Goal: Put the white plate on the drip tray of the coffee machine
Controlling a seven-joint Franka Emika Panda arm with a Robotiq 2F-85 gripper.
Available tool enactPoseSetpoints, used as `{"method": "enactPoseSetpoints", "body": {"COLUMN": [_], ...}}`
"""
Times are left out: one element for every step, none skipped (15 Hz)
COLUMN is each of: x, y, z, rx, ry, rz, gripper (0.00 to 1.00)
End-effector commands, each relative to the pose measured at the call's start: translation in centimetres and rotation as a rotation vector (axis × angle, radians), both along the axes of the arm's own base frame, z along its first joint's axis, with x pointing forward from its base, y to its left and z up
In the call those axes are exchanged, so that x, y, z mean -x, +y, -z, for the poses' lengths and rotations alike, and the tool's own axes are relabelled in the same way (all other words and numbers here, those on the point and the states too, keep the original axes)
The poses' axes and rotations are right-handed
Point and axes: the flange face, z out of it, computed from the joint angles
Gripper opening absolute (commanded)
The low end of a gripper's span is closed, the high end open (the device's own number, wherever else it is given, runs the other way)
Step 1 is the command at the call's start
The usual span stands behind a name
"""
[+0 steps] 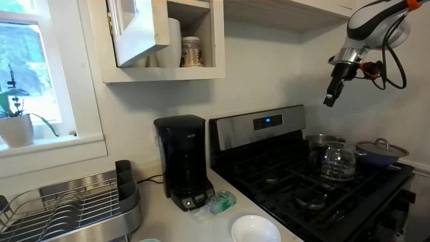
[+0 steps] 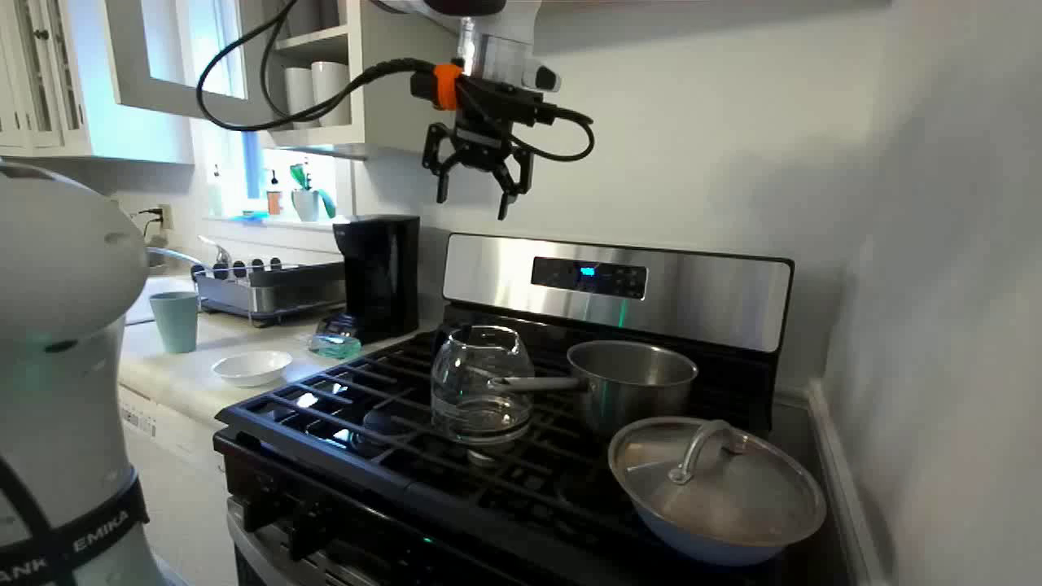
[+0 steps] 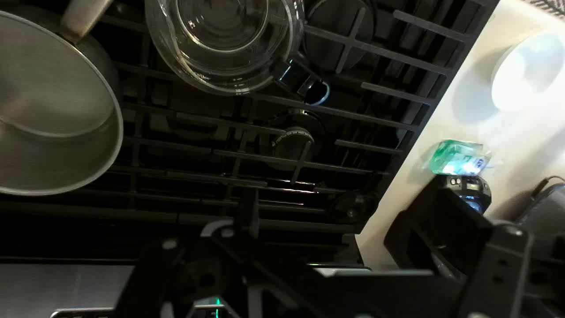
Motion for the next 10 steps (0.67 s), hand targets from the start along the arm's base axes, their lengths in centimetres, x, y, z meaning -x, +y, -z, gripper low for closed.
{"method": "enactPoseSetpoints", "body": {"x": [0.0, 0.0, 0.0, 0.0, 0.1, 0.2, 0.3, 0.4, 0.5, 0.6], "y": [0.0, 0.0, 0.0, 0.0, 1.1, 2.2, 3.4, 5.0, 6.5, 8.1], "z": [-0.1, -0.1, -0.1, -0.1, 0.0, 0.2, 0.4, 0.8, 1.2, 1.4], "rx": [0.000, 0.000, 0.000, 0.000, -0.011, 0.000, 0.001, 0.008, 0.012, 0.009], "ry": [0.001, 0.001, 0.001, 0.001, -0.001, -0.006, -0.003, -0.002, 0.003, 0.005], "rz": [0.000, 0.000, 0.000, 0.000, -0.030, -0.064, -0.084, -0.107, -0.127, -0.151], "gripper": [1.00, 1.00, 1.00, 1.00, 1.00, 1.00, 1.00, 1.00, 1.00, 1.00]}}
